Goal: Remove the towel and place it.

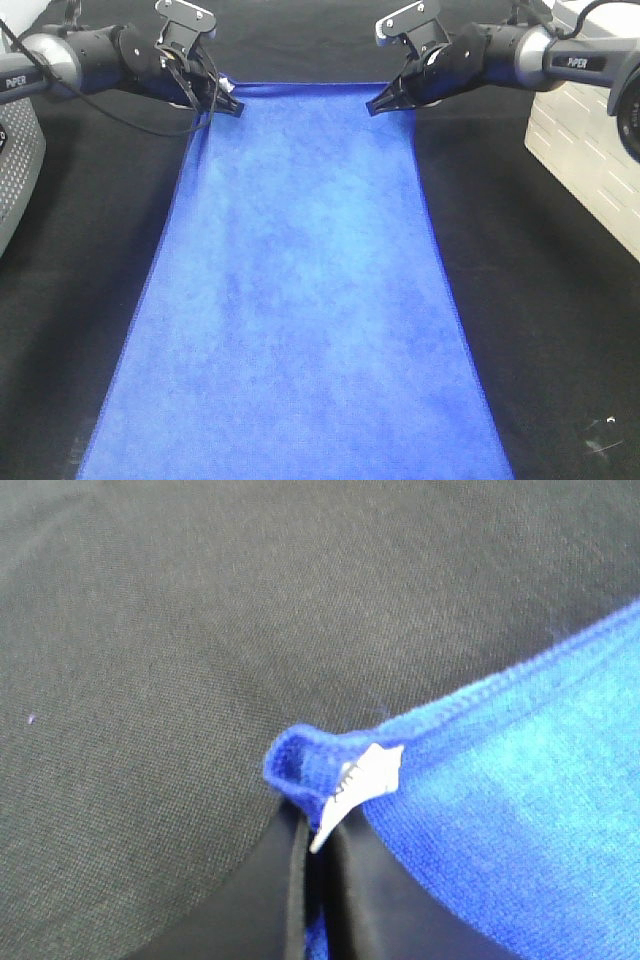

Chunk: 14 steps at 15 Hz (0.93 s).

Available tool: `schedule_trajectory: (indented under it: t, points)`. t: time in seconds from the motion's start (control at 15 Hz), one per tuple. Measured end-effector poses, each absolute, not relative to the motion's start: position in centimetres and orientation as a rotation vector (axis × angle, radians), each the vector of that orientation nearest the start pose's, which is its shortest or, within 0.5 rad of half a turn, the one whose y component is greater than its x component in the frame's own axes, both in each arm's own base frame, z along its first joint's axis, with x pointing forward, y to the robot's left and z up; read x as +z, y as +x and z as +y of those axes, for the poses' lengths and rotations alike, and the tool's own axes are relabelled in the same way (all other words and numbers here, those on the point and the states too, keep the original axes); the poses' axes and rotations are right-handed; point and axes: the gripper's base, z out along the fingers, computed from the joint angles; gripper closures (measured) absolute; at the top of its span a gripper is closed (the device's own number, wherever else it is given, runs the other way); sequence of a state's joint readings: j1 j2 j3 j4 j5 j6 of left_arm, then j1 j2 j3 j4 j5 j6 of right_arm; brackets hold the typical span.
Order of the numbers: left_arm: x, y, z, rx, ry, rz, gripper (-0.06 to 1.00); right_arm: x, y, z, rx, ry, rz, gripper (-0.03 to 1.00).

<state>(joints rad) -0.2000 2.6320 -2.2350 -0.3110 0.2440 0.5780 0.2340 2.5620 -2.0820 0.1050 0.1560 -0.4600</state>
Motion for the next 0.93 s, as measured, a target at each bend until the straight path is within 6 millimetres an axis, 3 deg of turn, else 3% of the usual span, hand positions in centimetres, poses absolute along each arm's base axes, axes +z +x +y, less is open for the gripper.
schedule_trajectory:
  t: [0.4,0.73,0.87,0.93]
  points:
    - [9.9,57.5,-12.4,-0.028,0.565,2.079,0.93,9.4,55.9,13.5,-0.052,-0.629,2.058,0.97]
    - [8.2,57.5,-12.3,-0.024,0.565,2.096,0.93,9.2,56.0,13.5,-0.05,-0.618,2.051,0.94]
    - [7.9,57.6,-12.3,-0.016,0.557,2.083,0.85,9.2,56.0,13.3,-0.052,-0.615,2.052,0.79]
    - [8.1,57.7,-12.2,-0.008,0.55,2.068,0.74,9.2,56.1,13.0,-0.055,-0.607,2.054,0.68]
